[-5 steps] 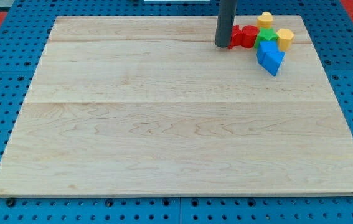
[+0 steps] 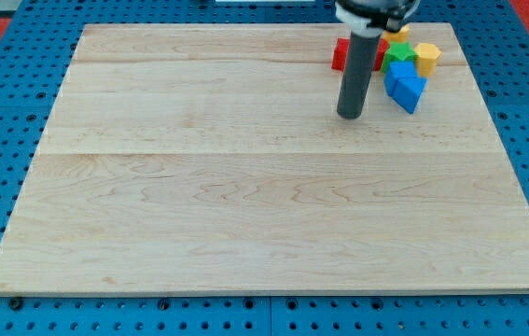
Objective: Slide blue cube closer to red star
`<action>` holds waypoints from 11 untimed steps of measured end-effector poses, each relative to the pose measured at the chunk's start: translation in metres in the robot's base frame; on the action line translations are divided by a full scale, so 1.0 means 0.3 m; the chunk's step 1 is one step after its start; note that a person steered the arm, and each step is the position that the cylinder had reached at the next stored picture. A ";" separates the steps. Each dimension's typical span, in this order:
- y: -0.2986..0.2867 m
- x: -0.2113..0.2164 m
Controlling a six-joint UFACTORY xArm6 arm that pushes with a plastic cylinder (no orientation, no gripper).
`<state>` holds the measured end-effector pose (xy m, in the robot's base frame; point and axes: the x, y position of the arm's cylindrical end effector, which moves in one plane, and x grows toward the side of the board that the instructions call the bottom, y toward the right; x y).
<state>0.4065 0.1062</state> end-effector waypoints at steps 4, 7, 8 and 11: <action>0.174 -0.152; 0.036 -0.109; 0.065 -0.127; 0.174 -0.205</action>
